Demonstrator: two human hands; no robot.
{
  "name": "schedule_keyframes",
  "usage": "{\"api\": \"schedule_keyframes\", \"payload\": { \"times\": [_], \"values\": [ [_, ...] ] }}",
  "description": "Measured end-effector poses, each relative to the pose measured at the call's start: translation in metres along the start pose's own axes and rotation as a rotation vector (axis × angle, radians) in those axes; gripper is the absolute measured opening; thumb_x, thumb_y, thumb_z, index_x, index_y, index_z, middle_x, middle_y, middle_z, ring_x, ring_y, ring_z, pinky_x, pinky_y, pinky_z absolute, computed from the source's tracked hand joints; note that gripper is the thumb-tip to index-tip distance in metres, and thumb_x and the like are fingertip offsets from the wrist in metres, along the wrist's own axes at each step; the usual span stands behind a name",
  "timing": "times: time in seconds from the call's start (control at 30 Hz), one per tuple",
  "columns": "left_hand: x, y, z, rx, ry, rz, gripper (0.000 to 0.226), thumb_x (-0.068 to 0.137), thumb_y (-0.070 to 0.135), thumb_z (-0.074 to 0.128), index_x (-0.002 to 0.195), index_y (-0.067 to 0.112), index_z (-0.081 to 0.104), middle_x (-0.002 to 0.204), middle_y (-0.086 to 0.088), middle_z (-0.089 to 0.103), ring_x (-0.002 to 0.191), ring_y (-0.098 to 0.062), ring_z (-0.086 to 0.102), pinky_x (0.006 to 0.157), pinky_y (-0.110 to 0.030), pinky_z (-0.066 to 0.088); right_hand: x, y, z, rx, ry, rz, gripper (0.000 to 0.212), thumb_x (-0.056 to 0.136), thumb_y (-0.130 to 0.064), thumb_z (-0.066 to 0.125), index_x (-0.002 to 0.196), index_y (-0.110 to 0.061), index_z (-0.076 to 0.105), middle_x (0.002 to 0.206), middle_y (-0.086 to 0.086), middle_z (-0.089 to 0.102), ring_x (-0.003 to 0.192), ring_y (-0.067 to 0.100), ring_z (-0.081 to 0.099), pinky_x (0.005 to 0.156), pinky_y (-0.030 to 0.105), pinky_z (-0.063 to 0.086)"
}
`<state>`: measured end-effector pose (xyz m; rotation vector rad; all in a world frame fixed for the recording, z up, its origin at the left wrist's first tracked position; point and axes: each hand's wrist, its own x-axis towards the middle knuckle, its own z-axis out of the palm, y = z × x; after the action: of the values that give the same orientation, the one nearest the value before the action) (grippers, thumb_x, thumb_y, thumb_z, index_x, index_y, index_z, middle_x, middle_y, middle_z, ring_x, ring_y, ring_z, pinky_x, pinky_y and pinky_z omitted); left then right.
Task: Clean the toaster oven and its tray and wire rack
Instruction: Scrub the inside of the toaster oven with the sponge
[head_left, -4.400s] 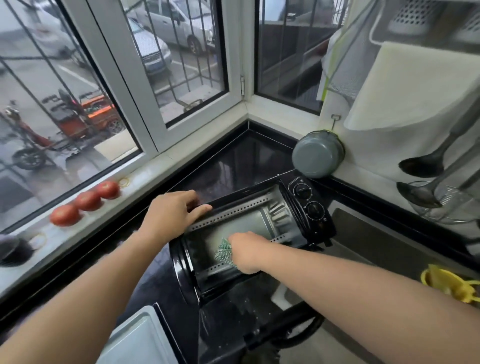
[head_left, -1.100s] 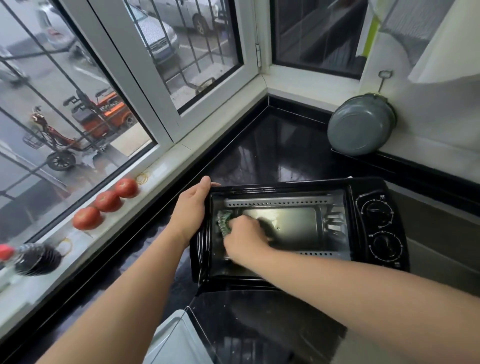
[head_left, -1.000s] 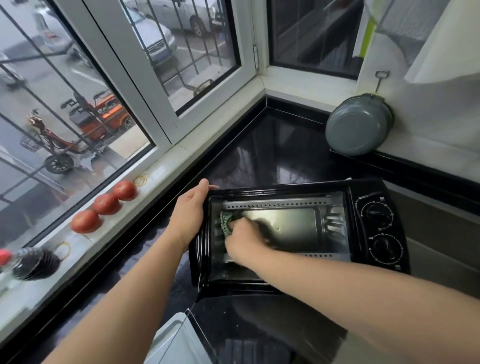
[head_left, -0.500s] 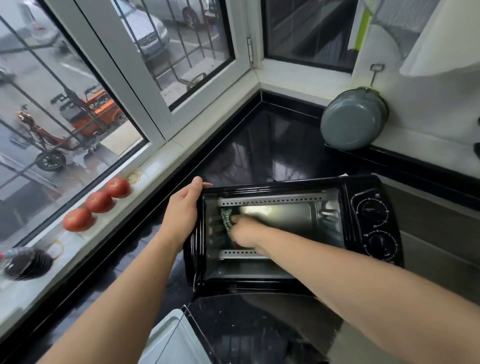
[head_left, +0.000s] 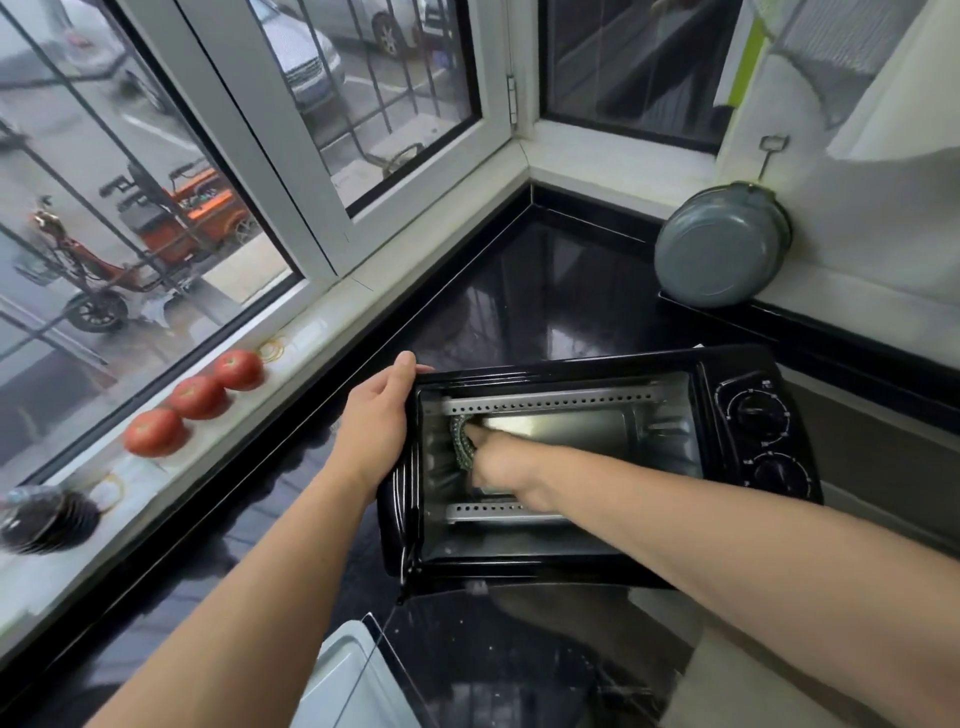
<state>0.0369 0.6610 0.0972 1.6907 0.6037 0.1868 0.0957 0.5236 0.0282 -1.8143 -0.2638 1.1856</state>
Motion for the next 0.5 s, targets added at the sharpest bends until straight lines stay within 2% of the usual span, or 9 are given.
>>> {"api": "schedule_keyframes", "payload": {
  "times": [0.03,0.1,0.17,0.23,0.27,0.37,0.43,0.5],
  "values": [
    [0.0,0.0,0.0,0.001,0.003,0.001,0.047,0.105,0.057,0.049,0.104,0.022,0.081,0.101,-0.007,0.08,0.103,-0.033,0.074,0.102,-0.055,0.054,0.002,0.0,0.001,-0.035,0.001,-0.004,0.078,0.085,0.009,0.042,0.155,-0.026,0.033,0.152,0.004,0.045,0.123,0.021,0.045,0.098,0.028,0.038],
    [0.0,-0.003,0.0,0.004,0.004,0.006,0.046,0.105,0.055,0.05,0.104,0.022,0.081,0.101,-0.007,0.08,0.104,-0.033,0.073,0.103,-0.056,0.053,0.011,0.0,0.003,-0.146,0.057,0.007,0.072,0.092,-0.003,0.042,0.156,-0.031,0.028,0.156,0.0,0.04,0.134,0.023,0.043,0.107,0.03,0.038],
    [0.0,-0.005,-0.002,0.007,0.004,0.011,0.045,0.105,0.054,0.05,0.104,0.022,0.081,0.1,-0.006,0.08,0.101,-0.029,0.075,0.104,-0.055,0.053,0.023,-0.001,0.003,-0.255,0.132,0.029,0.063,0.096,-0.013,0.039,0.156,-0.03,0.028,0.163,-0.001,0.027,0.147,0.023,0.028,0.118,0.032,0.026],
    [0.001,-0.004,-0.003,0.004,0.0,0.015,0.044,0.106,0.053,0.05,0.102,0.023,0.081,0.099,-0.005,0.08,0.094,-0.021,0.074,0.103,-0.053,0.054,0.029,-0.005,-0.002,-0.363,0.145,0.036,0.062,0.096,-0.017,0.035,0.157,-0.03,0.026,0.167,-0.001,0.014,0.152,0.023,0.016,0.121,0.034,0.016],
    [0.002,-0.003,-0.003,0.005,-0.001,0.018,0.043,0.106,0.053,0.05,0.101,0.024,0.081,0.098,-0.005,0.08,0.093,-0.02,0.074,0.103,-0.053,0.054,0.03,-0.007,-0.005,-0.408,0.136,0.045,0.06,0.097,-0.019,0.035,0.156,-0.029,0.029,0.166,0.001,0.019,0.151,0.024,0.021,0.118,0.033,0.022],
    [0.001,-0.002,-0.001,0.005,0.007,0.022,0.042,0.105,0.053,0.051,0.1,0.025,0.082,0.098,-0.005,0.081,0.097,-0.025,0.075,0.103,-0.053,0.054,0.028,-0.008,-0.011,-0.493,0.092,0.081,0.049,0.099,-0.014,0.037,0.147,-0.015,0.044,0.149,0.009,0.047,0.129,0.03,0.049,0.094,0.029,0.041],
    [0.0,-0.004,-0.002,0.002,0.015,0.024,0.041,0.105,0.053,0.052,0.1,0.025,0.082,0.099,-0.005,0.081,0.102,-0.031,0.074,0.104,-0.053,0.053,0.026,-0.004,-0.008,-0.496,0.063,0.105,0.041,0.097,-0.009,0.04,0.137,-0.007,0.053,0.137,0.013,0.056,0.114,0.03,0.056,0.085,0.03,0.042],
    [-0.002,-0.006,-0.003,-0.011,0.025,0.023,0.04,0.105,0.052,0.053,0.1,0.026,0.082,0.1,-0.004,0.081,0.101,-0.028,0.075,0.105,-0.052,0.053,0.028,0.002,-0.005,-0.355,0.076,0.134,0.039,0.094,-0.003,0.043,0.13,-0.006,0.056,0.128,0.01,0.058,0.105,0.024,0.053,0.085,0.029,0.041]
  ]
}}
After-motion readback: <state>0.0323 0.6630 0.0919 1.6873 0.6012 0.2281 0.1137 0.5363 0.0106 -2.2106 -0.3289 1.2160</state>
